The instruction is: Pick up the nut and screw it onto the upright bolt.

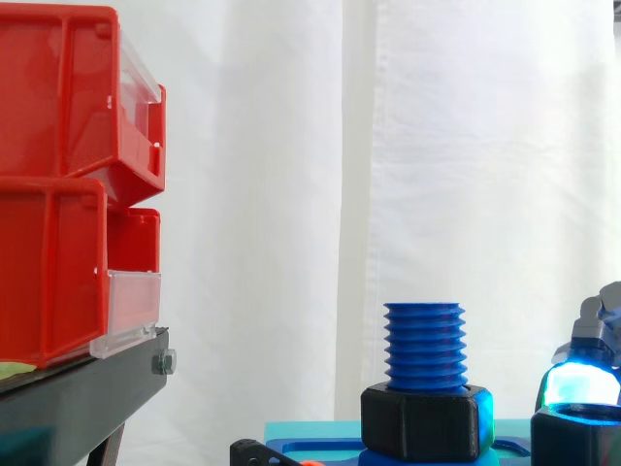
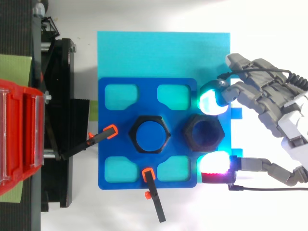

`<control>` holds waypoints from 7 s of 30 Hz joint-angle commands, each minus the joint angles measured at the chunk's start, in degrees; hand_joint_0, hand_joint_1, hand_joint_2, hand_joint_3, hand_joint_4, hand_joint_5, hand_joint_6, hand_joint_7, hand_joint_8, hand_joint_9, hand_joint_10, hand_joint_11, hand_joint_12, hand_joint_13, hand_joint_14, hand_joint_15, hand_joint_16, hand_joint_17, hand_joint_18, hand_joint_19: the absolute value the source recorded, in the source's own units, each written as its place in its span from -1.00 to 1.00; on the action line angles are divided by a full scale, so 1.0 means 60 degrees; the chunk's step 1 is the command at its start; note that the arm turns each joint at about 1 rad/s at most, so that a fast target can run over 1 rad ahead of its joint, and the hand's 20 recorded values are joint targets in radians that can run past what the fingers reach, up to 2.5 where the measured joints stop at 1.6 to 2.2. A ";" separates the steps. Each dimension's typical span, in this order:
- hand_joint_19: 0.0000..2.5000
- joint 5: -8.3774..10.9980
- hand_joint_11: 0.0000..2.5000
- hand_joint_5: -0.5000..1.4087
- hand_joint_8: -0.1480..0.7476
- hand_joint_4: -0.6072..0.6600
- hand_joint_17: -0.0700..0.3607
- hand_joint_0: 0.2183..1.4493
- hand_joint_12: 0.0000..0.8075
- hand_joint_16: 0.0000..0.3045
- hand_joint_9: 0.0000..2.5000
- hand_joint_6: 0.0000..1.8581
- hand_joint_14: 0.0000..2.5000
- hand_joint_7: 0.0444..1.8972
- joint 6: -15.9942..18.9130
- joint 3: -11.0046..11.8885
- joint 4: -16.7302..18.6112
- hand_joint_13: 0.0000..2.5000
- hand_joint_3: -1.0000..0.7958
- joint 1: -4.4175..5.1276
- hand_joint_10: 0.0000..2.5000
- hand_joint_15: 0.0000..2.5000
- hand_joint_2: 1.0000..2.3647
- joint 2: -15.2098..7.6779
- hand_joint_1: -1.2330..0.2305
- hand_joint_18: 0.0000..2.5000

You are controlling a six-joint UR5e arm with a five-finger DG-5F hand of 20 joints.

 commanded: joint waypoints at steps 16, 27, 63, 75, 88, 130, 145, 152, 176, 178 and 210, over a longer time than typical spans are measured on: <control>-0.97 -0.0618 -1.00 -0.70 -0.07 0.31 -0.11 -0.54 -0.11 -0.65 -0.81 -0.46 -1.00 0.29 0.0449 0.0020 -0.0632 -0.69 -0.44 -0.0066 -1.00 -1.00 -1.00 0.0075 -0.39 -0.67; -0.95 -0.1409 -1.00 -0.70 -0.07 0.32 -0.11 -0.54 -0.11 -0.65 -0.80 -0.46 -1.00 0.30 0.1547 0.0108 -0.1321 -0.68 -0.44 -0.0227 -1.00 -1.00 -1.00 0.0089 -0.38 -0.66; -0.95 -0.3181 -1.00 -0.69 -0.06 0.32 -0.12 -0.54 -0.11 -0.65 -0.79 -0.46 -1.00 0.31 0.2031 0.0196 -0.3166 -0.67 -0.44 -0.1091 -1.00 -1.00 -1.00 0.1291 -0.36 -0.65; -0.94 -0.4353 -1.00 -0.69 -0.06 0.33 -0.12 -0.54 -0.11 -0.65 -0.79 -0.46 -1.00 0.31 0.2045 0.0708 -0.3210 -0.67 -0.44 -0.1765 -1.00 -1.00 -1.00 0.1584 -0.36 -0.65; -0.94 -0.5583 -1.00 -0.69 -0.05 0.32 -0.12 -0.54 -0.12 -0.65 -0.78 -0.46 -1.00 0.31 0.1870 0.1294 -0.2112 -0.67 -0.44 -0.2175 -1.00 -1.00 -1.00 0.1569 -0.36 -0.65; -0.94 -0.6477 -1.00 -0.69 -0.06 0.31 -0.13 -0.54 -0.12 -0.66 -0.78 -0.46 -1.00 0.31 0.1460 0.1778 -0.1013 -0.67 -0.44 -0.2439 -1.00 -1.00 -1.00 -0.0174 -0.34 -0.66; -0.94 -0.6594 -1.00 -0.69 -0.06 0.31 -0.13 -0.53 -0.12 -0.66 -0.78 -0.46 -1.00 0.31 0.1460 0.1778 -0.1174 -0.67 -0.44 -0.2512 -1.00 -1.00 -1.00 -0.0218 -0.34 -0.67; -0.94 -0.6594 -1.00 -0.69 -0.05 0.32 -0.13 -0.54 -0.12 -0.66 -0.78 -0.46 -1.00 0.30 0.1460 0.1778 -0.1174 -0.67 -0.44 -0.2512 -1.00 -1.00 -1.00 -0.0233 -0.34 -0.67; -0.94 -0.6623 -1.00 -0.69 -0.05 0.31 -0.14 -0.53 -0.12 -0.66 -0.77 -0.46 -1.00 0.30 0.1474 0.1778 -0.1247 -0.67 -0.44 -0.2454 -1.00 -1.00 -1.00 -0.0233 -0.34 -0.68; -0.95 -0.6609 -1.00 -0.69 -0.05 0.31 -0.14 -0.53 -0.12 -0.66 -0.77 -0.46 -1.00 0.30 0.1474 0.1778 -0.1247 -0.66 -0.44 -0.2454 -1.00 -1.00 -1.00 -0.0233 -0.34 -0.68; -0.94 -0.6667 -1.00 -0.69 -0.06 0.30 -0.14 -0.53 -0.13 -0.66 -0.77 -0.46 -1.00 0.30 0.1474 0.1763 -0.1321 -0.65 -0.44 -0.2512 -1.00 -1.00 -1.00 -0.0233 -0.34 -0.67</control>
